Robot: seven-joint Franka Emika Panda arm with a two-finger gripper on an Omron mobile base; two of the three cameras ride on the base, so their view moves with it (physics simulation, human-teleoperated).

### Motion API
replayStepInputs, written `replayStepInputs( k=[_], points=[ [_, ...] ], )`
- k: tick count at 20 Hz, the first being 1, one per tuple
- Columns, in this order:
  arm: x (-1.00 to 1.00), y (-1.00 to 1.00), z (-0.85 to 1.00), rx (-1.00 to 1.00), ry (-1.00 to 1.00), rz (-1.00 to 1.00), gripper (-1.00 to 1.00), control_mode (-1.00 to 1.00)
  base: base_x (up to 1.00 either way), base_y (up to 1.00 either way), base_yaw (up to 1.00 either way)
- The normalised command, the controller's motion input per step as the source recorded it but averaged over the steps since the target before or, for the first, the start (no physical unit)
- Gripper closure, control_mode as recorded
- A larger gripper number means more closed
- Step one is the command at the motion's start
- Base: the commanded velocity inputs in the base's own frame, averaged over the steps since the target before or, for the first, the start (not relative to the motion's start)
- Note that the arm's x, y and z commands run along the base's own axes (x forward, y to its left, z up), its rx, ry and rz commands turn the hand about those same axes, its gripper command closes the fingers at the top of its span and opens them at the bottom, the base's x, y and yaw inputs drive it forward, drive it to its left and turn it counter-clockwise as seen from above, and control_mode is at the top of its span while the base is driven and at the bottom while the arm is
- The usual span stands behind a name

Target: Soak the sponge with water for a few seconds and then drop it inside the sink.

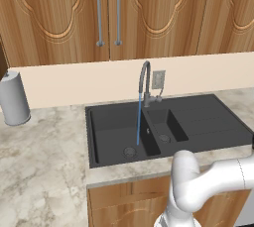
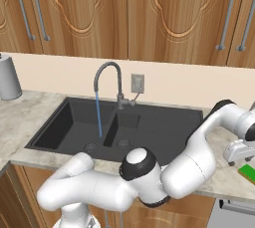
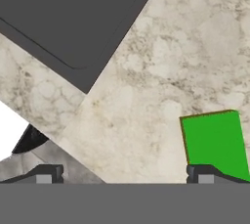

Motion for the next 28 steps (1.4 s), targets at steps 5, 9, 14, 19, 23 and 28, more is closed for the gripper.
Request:
replayStepInputs(
  k=[5, 9, 14, 19, 23, 28],
  points=[
    [0.33, -0.04, -0.33, 0.0, -0.01, 0.0, -1.0, -1.0, 0.0, 0.0, 0.0],
    [0.17, -0.27, -0.2, 0.0, 0.0, 0.01, -1.0, -1.0, 0.0, 0.0, 0.0],
    [0.05, -0.37, -0.11, 0.0, 0.0, 0.02, -1.0, -1.0, 0.0, 0.0, 0.0],
    [0.0, -0.36, -0.05, 0.03, 0.0, 0.0, -1.0, -1.0, 0.0, 0.0, 0.0],
    [0.0, -0.25, -0.07, 0.04, 0.0, 0.0, -1.0, -1.0, 0.0, 0.0, 0.0],
    [0.0, -0.12, -0.11, 0.02, -0.01, 0.0, -1.0, -1.0, 0.0, 0.0, 0.0]
  ],
)
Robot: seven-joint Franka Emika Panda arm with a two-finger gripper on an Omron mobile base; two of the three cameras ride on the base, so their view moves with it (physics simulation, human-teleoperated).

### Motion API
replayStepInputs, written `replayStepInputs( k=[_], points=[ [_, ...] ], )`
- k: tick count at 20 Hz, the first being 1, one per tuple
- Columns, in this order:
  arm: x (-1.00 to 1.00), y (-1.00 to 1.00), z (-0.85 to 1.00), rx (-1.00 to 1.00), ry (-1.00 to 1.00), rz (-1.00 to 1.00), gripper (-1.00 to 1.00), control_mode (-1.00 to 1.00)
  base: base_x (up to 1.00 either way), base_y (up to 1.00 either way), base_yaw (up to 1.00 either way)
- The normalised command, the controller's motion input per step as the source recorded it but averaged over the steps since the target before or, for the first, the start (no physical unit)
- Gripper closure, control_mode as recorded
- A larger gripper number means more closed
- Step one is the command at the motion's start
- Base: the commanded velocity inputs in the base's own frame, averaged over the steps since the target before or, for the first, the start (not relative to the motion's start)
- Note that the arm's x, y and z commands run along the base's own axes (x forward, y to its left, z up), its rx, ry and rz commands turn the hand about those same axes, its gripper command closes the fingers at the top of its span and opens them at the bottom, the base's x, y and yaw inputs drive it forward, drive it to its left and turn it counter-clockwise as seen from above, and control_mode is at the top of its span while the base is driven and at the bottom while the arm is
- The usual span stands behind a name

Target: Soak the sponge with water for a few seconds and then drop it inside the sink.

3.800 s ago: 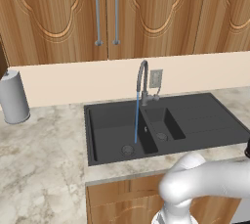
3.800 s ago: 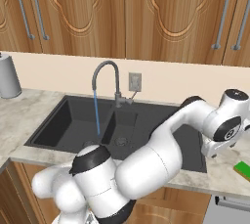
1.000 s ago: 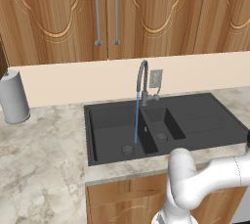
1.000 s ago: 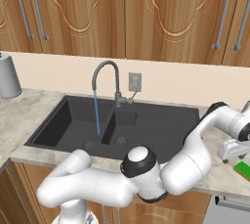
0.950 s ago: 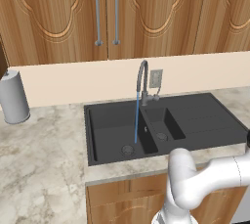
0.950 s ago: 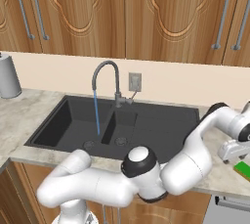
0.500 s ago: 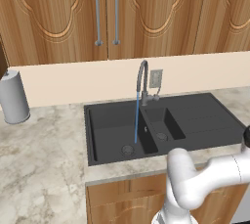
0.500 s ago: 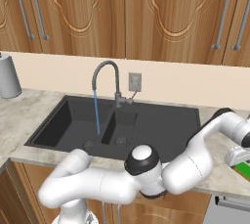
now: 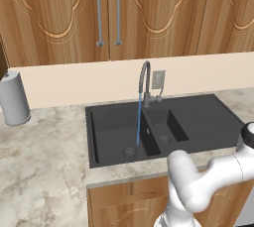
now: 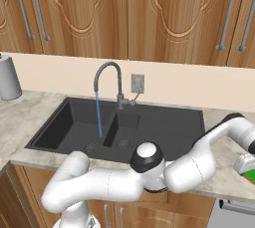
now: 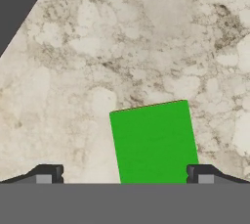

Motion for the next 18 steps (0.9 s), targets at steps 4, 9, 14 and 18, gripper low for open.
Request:
replayStepInputs(
  k=[4, 9, 14, 18],
  points=[
    [0.1, -0.08, -0.18, 0.0, -0.02, 0.0, -1.0, -1.0, 0.0, 0.0, 0.0],
    [0.07, -0.08, -0.04, 0.0, 0.0, 0.0, -1.0, -1.0, 0.0, 0.0, 0.0],
    [0.01, -0.13, -0.01, 0.0, 0.0, 0.0, -1.0, -1.0, 0.0, 0.0, 0.0],
    [0.09, -0.15, 0.0, 0.0, -0.02, 0.0, -1.0, -1.0, 0.0, 0.0, 0.0]
  ],
)
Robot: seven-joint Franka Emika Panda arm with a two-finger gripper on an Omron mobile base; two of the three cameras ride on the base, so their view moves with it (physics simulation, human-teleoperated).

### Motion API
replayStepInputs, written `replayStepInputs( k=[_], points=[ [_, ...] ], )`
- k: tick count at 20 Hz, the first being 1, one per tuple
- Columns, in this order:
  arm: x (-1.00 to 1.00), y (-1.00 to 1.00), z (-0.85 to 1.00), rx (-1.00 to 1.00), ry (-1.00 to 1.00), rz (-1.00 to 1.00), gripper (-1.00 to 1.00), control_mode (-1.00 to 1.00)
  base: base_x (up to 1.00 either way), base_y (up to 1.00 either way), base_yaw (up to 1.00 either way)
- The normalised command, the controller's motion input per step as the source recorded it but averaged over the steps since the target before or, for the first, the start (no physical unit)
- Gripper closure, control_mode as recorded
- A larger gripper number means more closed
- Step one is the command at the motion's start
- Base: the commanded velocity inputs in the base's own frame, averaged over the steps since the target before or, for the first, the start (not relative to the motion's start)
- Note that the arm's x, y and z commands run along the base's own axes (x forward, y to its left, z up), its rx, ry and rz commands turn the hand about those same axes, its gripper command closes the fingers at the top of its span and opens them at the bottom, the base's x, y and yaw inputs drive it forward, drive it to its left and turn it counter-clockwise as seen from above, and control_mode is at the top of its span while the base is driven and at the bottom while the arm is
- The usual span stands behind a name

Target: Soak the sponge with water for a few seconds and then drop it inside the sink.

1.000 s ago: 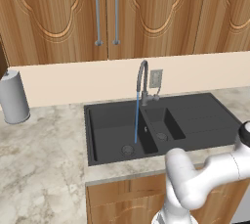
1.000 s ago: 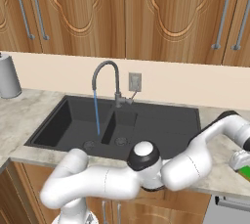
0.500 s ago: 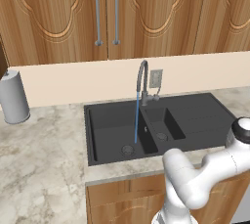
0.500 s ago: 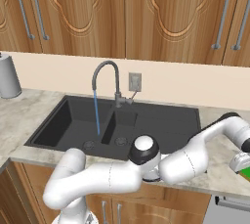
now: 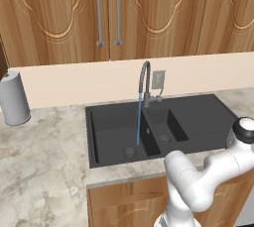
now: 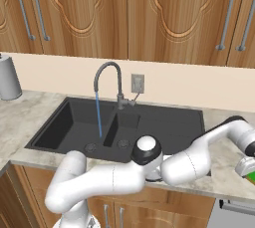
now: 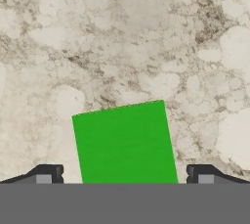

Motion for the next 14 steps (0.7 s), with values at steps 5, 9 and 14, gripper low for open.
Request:
replayStepInputs(
  k=[5, 9, 14],
  points=[
    [0.08, -0.13, 0.0, 0.0, -0.01, 0.0, -1.0, -1.0, 0.0, 0.0, 0.0],
    [0.08, -0.13, -0.05, 0.01, 0.0, 0.0, -1.0, -1.0, 0.0, 0.0, 0.0],
    [0.08, -0.16, -0.3, 0.04, 0.0, 0.0, -1.0, -1.0, 0.0, 0.0, 0.0]
  ],
)
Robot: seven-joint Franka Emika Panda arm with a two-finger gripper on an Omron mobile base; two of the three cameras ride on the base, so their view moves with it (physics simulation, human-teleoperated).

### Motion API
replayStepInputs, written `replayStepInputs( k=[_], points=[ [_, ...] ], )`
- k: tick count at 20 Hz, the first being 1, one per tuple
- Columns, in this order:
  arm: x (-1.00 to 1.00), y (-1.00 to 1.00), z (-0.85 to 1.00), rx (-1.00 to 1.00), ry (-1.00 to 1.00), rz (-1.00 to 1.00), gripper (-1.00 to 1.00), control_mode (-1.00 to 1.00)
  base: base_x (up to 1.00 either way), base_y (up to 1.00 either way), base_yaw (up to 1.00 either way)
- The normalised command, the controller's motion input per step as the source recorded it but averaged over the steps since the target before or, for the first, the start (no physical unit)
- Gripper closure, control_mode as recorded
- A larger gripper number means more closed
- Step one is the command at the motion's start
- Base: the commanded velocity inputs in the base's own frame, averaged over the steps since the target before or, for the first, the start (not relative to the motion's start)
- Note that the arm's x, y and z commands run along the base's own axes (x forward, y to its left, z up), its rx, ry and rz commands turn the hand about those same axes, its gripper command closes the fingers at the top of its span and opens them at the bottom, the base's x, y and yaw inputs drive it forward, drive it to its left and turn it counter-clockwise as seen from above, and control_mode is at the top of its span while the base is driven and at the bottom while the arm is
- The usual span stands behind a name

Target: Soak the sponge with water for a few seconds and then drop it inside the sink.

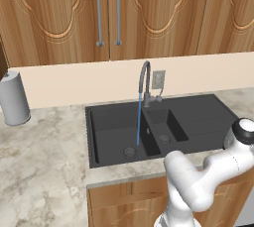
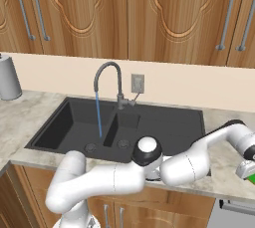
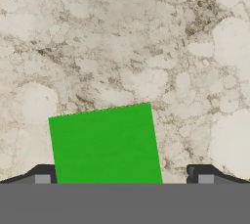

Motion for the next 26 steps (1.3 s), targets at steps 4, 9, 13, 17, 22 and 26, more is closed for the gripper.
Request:
replayStepInputs(
  k=[4, 9, 13, 17, 22, 26],
  points=[
    [0.13, -0.11, -0.48, 0.06, 0.02, 0.0, -1.0, -1.0, 0.0, 0.0, 0.0],
    [0.1, -0.17, -0.46, 0.06, 0.05, 0.01, -1.0, -1.0, 0.0, 0.0, 0.0],
    [0.09, -0.21, -0.68, 0.09, 0.07, 0.0, -1.0, -1.0, 0.0, 0.0, 0.0],
    [0.04, -0.25, -0.92, 0.13, 0.09, 0.0, -1.0, -1.0, 0.0, 0.0, 0.0],
    [0.01, -0.25, -0.86, 0.15, 0.15, 0.0, -1.0, -1.0, 0.0, 0.0, 0.0],
    [0.0, -0.1, -0.73, 0.21, 0.15, 0.0, -1.0, -1.0, 0.0, 0.0, 0.0]
  ],
)
